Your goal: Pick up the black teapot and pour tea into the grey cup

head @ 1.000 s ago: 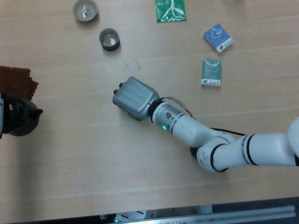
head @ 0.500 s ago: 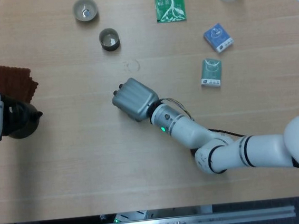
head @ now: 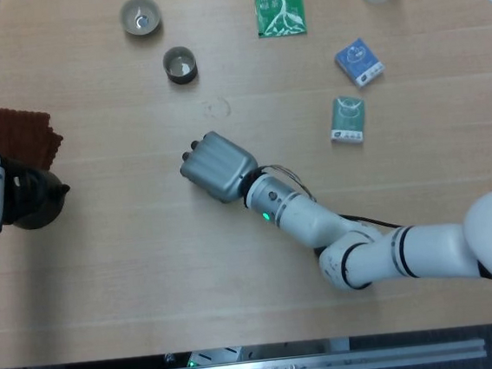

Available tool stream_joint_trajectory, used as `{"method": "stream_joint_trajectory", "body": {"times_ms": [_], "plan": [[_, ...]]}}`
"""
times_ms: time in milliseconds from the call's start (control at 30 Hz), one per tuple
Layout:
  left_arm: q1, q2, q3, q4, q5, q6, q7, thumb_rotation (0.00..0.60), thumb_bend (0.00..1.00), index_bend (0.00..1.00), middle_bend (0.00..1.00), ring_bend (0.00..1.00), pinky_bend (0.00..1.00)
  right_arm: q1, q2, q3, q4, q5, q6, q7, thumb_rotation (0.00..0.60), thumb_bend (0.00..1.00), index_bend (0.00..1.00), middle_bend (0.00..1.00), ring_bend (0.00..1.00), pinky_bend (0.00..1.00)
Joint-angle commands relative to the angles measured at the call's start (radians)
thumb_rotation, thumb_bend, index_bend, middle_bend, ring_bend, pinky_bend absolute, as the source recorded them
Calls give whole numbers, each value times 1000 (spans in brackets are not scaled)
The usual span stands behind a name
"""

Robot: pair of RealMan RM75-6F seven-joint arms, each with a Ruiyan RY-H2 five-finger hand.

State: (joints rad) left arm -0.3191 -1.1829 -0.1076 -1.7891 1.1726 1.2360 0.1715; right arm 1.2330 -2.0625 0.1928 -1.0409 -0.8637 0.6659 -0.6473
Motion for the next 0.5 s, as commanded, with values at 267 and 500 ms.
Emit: {"method": "stream_joint_trajectory", "body": {"times_ms": [267,500], "plan": [[0,2,-3,5,4,-2,-7,542,358,892,980,772,0,-9,20,25,-30,-17,9,41,600,308,535,396,296,333],[-4,-1,-6,4,7,-4,-6,542,358,892,980,772,0,-39,88,51,-119,-54,26,118,600,308,529,387,278,325]]}}
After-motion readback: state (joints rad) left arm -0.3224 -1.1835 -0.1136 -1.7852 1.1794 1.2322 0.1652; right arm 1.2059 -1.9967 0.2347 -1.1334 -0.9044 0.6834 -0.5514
